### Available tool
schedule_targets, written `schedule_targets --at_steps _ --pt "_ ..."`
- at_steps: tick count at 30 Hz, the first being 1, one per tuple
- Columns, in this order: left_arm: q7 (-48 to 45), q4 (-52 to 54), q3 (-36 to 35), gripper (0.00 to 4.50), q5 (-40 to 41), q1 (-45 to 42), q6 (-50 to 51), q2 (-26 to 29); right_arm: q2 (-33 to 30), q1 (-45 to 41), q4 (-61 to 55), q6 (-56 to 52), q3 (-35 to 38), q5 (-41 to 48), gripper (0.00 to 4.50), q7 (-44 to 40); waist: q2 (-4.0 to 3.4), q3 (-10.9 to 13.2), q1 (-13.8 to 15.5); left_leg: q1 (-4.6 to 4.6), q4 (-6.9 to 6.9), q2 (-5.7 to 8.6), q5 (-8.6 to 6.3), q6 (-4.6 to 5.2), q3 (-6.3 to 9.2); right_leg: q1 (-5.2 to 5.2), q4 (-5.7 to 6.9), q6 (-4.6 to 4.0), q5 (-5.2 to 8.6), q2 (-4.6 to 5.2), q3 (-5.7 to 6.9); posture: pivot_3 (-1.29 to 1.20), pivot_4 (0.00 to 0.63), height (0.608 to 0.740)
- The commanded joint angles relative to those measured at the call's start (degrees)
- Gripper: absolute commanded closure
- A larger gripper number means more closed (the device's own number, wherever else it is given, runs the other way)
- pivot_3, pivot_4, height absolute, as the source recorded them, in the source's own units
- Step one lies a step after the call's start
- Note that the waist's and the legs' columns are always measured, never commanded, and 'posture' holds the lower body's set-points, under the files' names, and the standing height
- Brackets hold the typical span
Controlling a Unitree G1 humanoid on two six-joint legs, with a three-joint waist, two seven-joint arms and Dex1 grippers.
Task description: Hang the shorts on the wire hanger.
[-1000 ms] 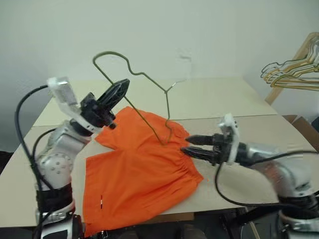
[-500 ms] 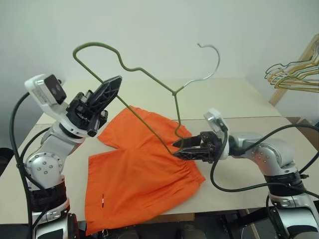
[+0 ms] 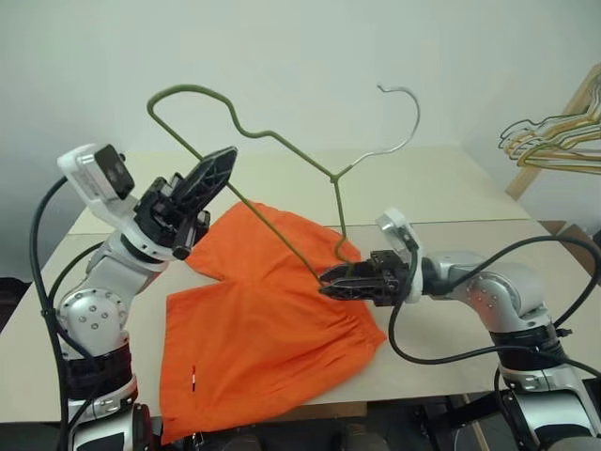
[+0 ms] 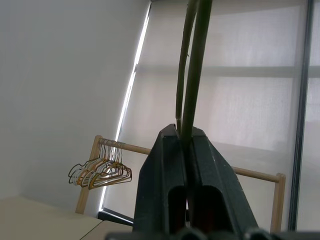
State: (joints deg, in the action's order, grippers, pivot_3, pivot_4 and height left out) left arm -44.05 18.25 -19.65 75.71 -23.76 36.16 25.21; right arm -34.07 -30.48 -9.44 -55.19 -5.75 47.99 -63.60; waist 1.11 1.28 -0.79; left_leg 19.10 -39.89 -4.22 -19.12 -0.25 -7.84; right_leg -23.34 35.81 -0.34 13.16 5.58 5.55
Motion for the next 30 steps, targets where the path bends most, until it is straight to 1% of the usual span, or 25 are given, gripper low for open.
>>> schedule_targets --at_steps 1,3,4,5,7,10,12,15,18,19,20,21,22,23,25,28,30 --pt "-0.45 1.33 0.04 4.5 -0.13 -0.33 -1.0 -0.19 0.04 -0.12 -1.5 1.45 1.12 0.15 3.3 -0.5 0.0 0.0 -0.02 0.0 0.0 0.0 0.0 0.0 0.0 0.0 0.0 0.0 0.0 0.0 0.0 0.02 0.0 0.74" --pt "-0.48 1.15 0.18 4.5 -0.85 -0.31 -1.33 -0.39 0.11 0.13 -1.63 1.77 0.97 -0.23 3.99 -0.41 0.0 0.0 -0.02 0.0 0.0 0.0 0.0 0.0 0.0 0.0 0.0 0.0 0.0 0.0 0.0 0.02 0.0 0.74" --pt "-0.5 1.05 0.29 4.5 -1.11 -0.28 -1.37 -0.48 0.18 0.24 -1.67 1.86 0.97 -0.36 4.28 -0.38 0.0 0.0 -0.02 0.0 0.0 0.0 0.0 0.0 0.0 0.0 0.0 0.0 0.0 0.0 0.0 0.02 0.0 0.74" --pt "-0.25 0.9 0.47 4.5 -1.47 -0.2 -1.38 -0.55 0.26 0.41 -1.82 2.08 0.92 -0.58 4.49 -0.34 0.0 0.0 -0.03 0.0 0.0 0.0 0.0 0.0 0.0 -0.01 0.0 0.0 0.0 0.0 0.0 0.02 0.0 0.74" --pt "0.38 0.23 0.86 4.5 -1.5 -0.15 -0.74 -0.43 0.51 0.66 -2.08 2.24 0.99 -0.69 4.49 -0.1 0.0 0.0 -0.05 0.01 0.0 0.0 0.01 -0.01 0.01 -0.01 0.01 0.0 0.0 0.0 0.01 0.02 0.0 0.74" --pt "0.57 -0.26 2.05 3.78 -3.58 0.46 -0.79 -0.3 1.02 1.09 -2.67 2.22 1.28 -0.38 4.5 0.51 0.0 0.0 -0.05 0.01 -0.02 0.0 0.01 -0.01 0.0 -0.01 0.01 0.0 0.0 0.0 0.0 0.02 0.0 0.74" --pt "0.01 -0.7 2.92 3.16 -4.95 1.42 -0.15 0.35 1.67 1.52 -3.27 2.18 1.98 0.14 4.5 1.28 0.0 0.0 -0.08 0.01 -0.01 0.0 0.01 -0.02 0.01 -0.01 0.02 0.0 0.0 0.0 0.01 0.01 0.0 0.74" --pt "1.17 -1.03 5.24 2.18 -9.29 2.79 0.9 2.22 2.14 2.02 -4.11 1.49 4.06 1.87 4.5 2.83 0.0 0.0 -0.11 0.04 -0.02 0.0 0.01 -0.02 0.0 -0.04 0.02 0.0 0.0 0.0 0.01 0.01 0.0 0.74" --pt "0.23 1.31 10.25 1.18 -17.63 5.7 1.56 6.88 -0.62 3.9 -6.23 -0.25 9.1 4.79 4.5 4.14 -0.01 -0.01 0.0 0.09 -0.02 0.0 0.01 -0.02 0.0 -0.17 0.04 0.0 0.0 0.0 0.02 0.0 0.0 0.74" --pt "-0.78 1.97 11.55 0.83 -19.7 7.03 1.41 8.27 -2.18 4.98 -6.9 -1.03 11.06 5.77 4.5 4.26 -0.01 -0.02 0.03 0.1 -0.02 0.01 0.01 -0.02 0.0 -0.28 0.05 0.0 0.0 0.0 0.01 0.0 0.0 0.74" --pt "-1.93 2.29 13.41 0.51 -22.95 8.8 0.57 10.03 -5.05 7.15 -7.65 -2.27 13.72 6.75 4.5 3.9 -0.01 -0.02 0.04 0.12 -0.03 0.02 0.02 -0.02 -0.01 -0.55 0.07 0.0 -0.01 0.0 -0.01 -0.01 0.0 0.74" --pt "-2.71 2.43 14.58 0.17 -25.09 9.98 -0.1 11.11 -7.09 8.71 -8.18 -3.06 15.43 7.46 4.5 3.67 -0.01 -0.02 0.14 0.28 -0.05 0.06 0.02 -0.02 -0.07 -0.79 0.13 0.0 -0.01 0.04 -0.05 -0.01 0.0 0.74" --pt "-3.89 2.77 16.2 0.02 -28.46 11.37 -1.61 12.78 -9.84 10.98 -8.45 -4.45 17.57 8.33 4.5 3.23 -0.01 -0.02 0.25 0.31 -0.04 0.1 0.02 -0.01 -0.07 -0.81 0.11 0.0 -0.01 0.07 -0.04 -0.03 0.0 0.74" --pt "-4.78 3.05 17.2 0.02 -30.81 12.31 -2.77 13.84 -11.67 12.53 -8.69 -5.38 18.93 9.18 4.5 3.15 -0.01 -0.02 0.21 0.32 -0.03 0.11 0.01 -0.01 -0.07 -0.82 0.08 0.01 -0.01 0.07 -0.02 -0.03 0.0 0.74" --pt "-6.11 4.0 19.46 0.02 -35.88 13.24 -5.01 16.36 -18.29 17.87 -6.94 -10.33 21.9 10.55 4.5 1.25 0.0 0.0 0.14 0.33 -0.01 0.1 0.01 0.0 -0.1 -0.85 0.06 0.01 0.0 0.08 -0.04 -0.05 0.0 0.74" --pt "-8.3 4.92 21.78 0.02 -41.37 13.3 -8.96 17.97 -23.98 24.5 -4.85 -13.71 24.95 11.98 4.5 -1.77 0.0 -0.01 -0.02 0.27 -0.02 0.08 -0.05 0.1 -0.08 -0.79 0.07 0.0 -0.01 0.1 -0.07 -0.07 0.0 0.74" --pt "-8.93 5.04 23.18 0.02 -43.66 12.45 -9.67 18.35 -26.74 27.72 -1.55 -17.75 26.77 14.02 4.5 -3.85 0.0 -0.01 -0.22 0.24 -0.02 0.09 -0.23 0.43 -0.08 -0.7 0.08 -0.01 -0.01 0.1 -0.12 -0.08 0.0 0.74"
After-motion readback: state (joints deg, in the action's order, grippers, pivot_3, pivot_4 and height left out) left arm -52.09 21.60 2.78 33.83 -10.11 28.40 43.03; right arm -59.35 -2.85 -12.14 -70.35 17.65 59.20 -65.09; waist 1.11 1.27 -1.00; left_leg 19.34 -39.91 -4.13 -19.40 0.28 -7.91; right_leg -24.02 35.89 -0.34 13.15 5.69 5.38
